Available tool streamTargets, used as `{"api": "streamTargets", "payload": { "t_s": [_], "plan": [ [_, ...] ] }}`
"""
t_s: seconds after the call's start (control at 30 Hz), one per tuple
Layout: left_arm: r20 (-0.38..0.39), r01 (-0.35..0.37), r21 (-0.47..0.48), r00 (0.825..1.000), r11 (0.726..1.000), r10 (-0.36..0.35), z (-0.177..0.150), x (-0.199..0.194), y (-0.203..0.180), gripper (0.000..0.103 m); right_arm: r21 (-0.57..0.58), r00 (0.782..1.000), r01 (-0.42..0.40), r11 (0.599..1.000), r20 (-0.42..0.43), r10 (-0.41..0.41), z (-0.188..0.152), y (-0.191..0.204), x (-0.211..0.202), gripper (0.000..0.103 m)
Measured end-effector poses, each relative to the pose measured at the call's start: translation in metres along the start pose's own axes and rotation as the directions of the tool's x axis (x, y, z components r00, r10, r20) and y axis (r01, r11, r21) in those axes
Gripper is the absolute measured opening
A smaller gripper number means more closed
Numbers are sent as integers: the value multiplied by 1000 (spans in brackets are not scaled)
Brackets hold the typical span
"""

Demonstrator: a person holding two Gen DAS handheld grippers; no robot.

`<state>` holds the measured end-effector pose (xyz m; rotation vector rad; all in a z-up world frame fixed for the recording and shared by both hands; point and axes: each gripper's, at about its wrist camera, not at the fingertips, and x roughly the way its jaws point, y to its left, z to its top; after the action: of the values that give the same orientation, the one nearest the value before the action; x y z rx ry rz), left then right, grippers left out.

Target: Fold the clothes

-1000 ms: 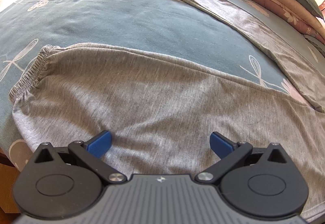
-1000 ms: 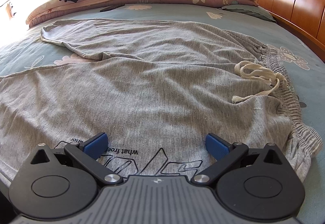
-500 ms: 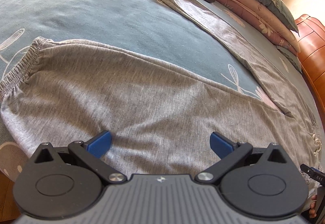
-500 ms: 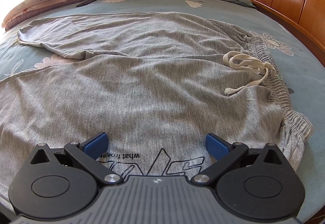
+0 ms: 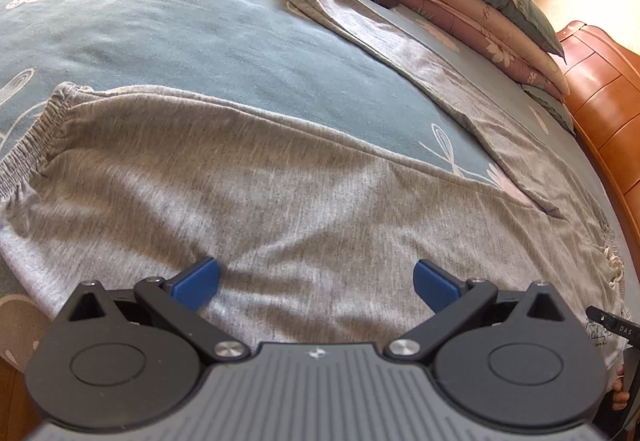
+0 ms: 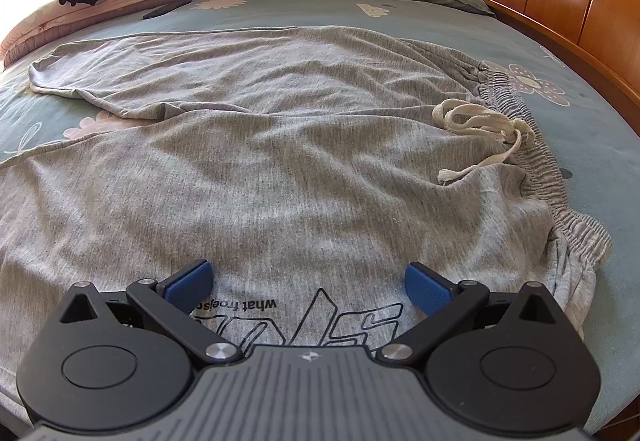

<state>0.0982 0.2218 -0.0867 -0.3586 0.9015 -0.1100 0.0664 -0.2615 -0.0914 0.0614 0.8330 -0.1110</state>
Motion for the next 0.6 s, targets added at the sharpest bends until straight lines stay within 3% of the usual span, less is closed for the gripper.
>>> {"api": "streamTargets", "payload": {
  "t_s": [0.37,0.6],
  "plan": [
    [36,7,24,999,1000,-8,-6,-1,1,102,11,1000,22,1000,-19,-22,2,3,1,103],
    [34,-2,37,999,999,1,-6,0,-1,102,5,998,42,999,55,-42,-10,7,-4,103]
  ]
}}
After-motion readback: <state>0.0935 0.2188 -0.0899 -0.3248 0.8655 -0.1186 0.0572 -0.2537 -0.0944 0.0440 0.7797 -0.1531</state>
